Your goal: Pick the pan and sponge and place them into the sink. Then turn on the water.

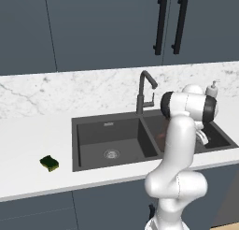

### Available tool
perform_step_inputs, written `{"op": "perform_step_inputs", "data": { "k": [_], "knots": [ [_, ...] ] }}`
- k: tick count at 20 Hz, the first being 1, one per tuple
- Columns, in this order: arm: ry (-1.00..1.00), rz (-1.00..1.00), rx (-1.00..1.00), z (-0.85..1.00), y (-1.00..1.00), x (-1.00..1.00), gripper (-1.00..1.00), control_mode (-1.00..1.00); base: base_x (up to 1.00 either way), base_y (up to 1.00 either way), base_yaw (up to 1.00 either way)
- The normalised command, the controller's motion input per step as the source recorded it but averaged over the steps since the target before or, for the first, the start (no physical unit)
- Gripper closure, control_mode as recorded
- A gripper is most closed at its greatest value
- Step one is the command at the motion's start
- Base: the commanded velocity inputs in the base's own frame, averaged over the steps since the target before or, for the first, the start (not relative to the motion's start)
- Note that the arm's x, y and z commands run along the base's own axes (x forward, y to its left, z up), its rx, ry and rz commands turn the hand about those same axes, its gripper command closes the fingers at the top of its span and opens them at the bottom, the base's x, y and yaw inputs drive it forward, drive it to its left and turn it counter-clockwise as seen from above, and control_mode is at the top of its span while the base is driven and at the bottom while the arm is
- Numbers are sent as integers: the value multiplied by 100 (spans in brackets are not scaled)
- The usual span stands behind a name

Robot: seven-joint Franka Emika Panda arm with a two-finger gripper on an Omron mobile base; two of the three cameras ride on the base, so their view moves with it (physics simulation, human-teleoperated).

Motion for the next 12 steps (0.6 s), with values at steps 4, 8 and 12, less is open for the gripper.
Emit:
{"op": "perform_step_inputs", "data": {
  "k": [4, 8, 12],
  "knots": [
    [0, 0, 0, -26, 0, 29, 100, -100, 0, 0, 0],
    [0, 0, 0, -31, 0, 23, 100, -100, 0, 0, 0],
    [0, 0, 0, -29, 0, 10, 100, -100, 0, 0, 0]
  ]
}}
